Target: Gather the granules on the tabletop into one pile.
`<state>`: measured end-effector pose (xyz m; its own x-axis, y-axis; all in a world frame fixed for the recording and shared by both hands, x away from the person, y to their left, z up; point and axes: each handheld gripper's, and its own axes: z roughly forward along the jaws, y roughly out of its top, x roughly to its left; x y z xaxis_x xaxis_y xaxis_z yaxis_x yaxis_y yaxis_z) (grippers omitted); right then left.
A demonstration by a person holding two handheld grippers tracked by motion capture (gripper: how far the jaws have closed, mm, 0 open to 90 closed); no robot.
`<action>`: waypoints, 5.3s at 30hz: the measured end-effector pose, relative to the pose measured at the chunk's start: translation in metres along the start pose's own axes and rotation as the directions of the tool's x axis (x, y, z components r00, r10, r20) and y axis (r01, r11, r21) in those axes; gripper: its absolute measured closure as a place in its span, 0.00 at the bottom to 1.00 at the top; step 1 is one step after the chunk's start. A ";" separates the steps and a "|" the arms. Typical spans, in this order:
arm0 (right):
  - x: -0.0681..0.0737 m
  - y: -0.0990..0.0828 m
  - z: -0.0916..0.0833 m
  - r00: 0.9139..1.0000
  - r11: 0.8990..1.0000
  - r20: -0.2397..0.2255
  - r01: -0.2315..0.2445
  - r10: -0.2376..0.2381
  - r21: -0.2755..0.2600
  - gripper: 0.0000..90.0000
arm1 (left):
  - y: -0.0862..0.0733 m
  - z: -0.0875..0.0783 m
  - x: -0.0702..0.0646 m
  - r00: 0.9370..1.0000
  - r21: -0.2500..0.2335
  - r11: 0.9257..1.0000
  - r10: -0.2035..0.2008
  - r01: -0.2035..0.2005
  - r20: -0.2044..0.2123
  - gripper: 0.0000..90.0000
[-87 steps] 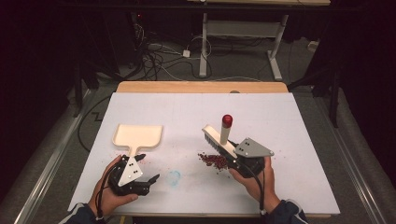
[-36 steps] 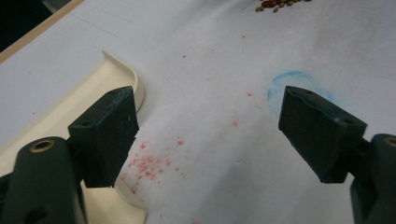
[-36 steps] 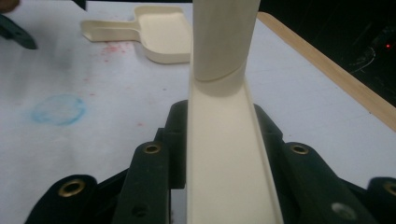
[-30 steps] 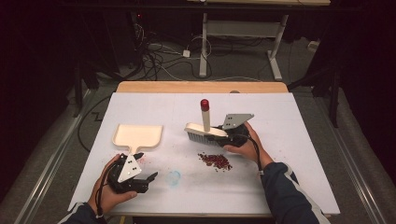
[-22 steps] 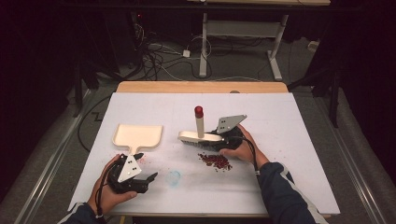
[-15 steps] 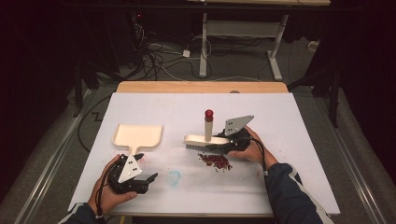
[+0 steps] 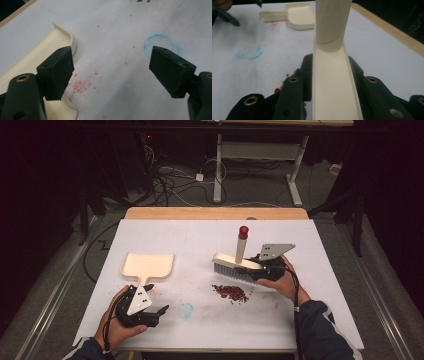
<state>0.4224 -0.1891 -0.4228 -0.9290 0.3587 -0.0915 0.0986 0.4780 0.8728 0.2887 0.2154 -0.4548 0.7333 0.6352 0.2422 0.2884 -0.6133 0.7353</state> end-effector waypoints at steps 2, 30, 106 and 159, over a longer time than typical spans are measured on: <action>0.007 0.006 -0.002 0.998 1.000 0.056 -0.027 0.026 0.002 0.75 | 0.000 -0.001 -0.001 1.000 -0.004 1.000 0.001 -0.001 -0.002 0.22; 0.087 -0.033 -0.047 0.877 0.972 0.464 -0.203 0.127 0.116 0.75 | 0.004 -0.005 -0.005 0.999 -0.031 0.999 0.033 -0.033 0.005 0.22; 0.125 0.014 -0.006 0.868 0.963 0.419 -0.259 0.266 -0.075 0.75 | 0.004 -0.008 -0.004 1.000 -0.044 0.999 0.030 -0.030 0.003 0.22; 0.035 -0.038 -0.131 0.895 0.851 0.113 -0.446 0.432 0.278 0.75 | 0.003 -0.007 -0.001 1.000 -0.040 0.999 0.013 -0.013 -0.009 0.22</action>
<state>0.3396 -0.2999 -0.3960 -0.7483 0.6181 0.2408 0.5972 0.4697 0.6501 0.2842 0.2158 -0.4483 0.7313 0.6318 0.2572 0.2544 -0.6025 0.7565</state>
